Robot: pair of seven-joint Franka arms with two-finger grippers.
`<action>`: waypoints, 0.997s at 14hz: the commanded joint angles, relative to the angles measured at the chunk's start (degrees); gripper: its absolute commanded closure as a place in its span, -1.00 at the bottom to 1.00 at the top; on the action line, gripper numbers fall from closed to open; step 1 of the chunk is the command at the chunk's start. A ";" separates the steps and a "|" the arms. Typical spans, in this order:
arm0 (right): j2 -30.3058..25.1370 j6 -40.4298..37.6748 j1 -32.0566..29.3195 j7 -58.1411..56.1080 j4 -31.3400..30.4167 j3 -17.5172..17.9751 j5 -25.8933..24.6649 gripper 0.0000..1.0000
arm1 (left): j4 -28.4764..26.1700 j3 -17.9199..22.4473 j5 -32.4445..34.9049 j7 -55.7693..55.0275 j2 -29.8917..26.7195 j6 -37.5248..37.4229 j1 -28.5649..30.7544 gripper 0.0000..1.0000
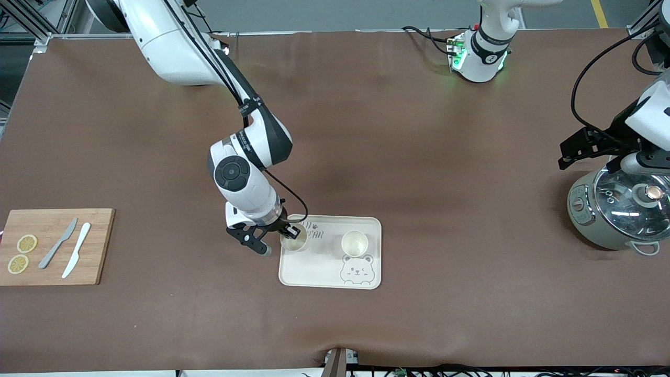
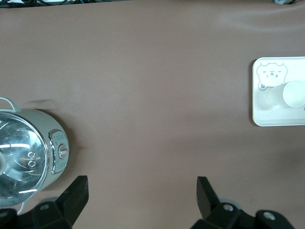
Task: Place white IKEA cup upright on tray with both arms
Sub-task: 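Lower the cup upright beside the first cup and open the right gripper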
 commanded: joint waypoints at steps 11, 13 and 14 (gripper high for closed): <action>5.77 5.64 0.96 2.06 2.19 -1.23 -2.51 1.00 | 1.19 -0.09 2.54 3.93 1.41 -2.84 -0.95 -1.00; 6.38 6.26 1.49 2.76 2.19 -1.49 -2.95 1.00 | 1.37 -0.09 2.28 3.93 1.94 -3.98 -0.87 -1.00; 6.56 6.70 1.58 2.86 2.10 -1.58 -3.47 1.00 | 1.28 -0.09 2.28 4.01 2.03 -4.07 -0.87 -1.00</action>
